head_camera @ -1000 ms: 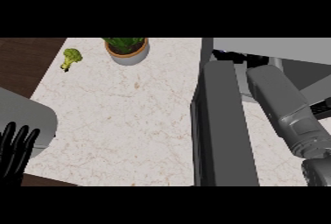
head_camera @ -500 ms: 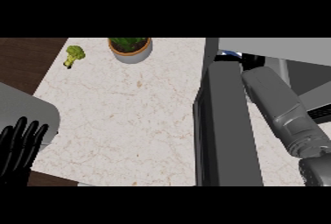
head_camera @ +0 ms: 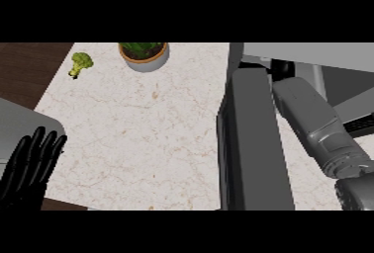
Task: Pick up the milk, place it into the microwave and close the microwave
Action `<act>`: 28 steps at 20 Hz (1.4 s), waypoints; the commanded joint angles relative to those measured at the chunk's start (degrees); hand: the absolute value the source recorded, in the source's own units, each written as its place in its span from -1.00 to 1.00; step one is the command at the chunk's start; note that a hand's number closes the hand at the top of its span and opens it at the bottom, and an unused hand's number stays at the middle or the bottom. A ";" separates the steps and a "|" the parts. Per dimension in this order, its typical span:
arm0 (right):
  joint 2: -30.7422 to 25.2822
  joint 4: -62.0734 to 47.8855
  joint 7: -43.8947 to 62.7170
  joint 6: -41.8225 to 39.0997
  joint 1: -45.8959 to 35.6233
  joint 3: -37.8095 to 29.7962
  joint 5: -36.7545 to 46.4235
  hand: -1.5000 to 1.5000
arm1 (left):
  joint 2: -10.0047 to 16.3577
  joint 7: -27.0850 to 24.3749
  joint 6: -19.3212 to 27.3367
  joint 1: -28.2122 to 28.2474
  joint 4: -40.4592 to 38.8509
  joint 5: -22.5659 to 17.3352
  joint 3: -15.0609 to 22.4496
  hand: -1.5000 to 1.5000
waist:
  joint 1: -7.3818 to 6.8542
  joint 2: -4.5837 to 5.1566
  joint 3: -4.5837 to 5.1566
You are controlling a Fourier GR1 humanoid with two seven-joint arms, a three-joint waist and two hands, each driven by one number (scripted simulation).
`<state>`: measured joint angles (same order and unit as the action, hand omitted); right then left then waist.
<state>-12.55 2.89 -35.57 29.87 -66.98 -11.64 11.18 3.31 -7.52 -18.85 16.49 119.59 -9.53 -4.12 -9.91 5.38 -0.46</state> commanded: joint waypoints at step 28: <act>-0.62 1.91 -9.82 -14.52 9.65 -4.94 -4.45 -1.00 | -3.30 -1.52 3.44 -0.38 -2.97 8.31 9.48 -1.00 | 3.84 -2.57 0.16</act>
<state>-13.80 4.52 -43.18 15.86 -59.42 -16.07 7.16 0.13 -8.19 -15.63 15.90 117.47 -2.19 3.86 -6.53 3.06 -0.31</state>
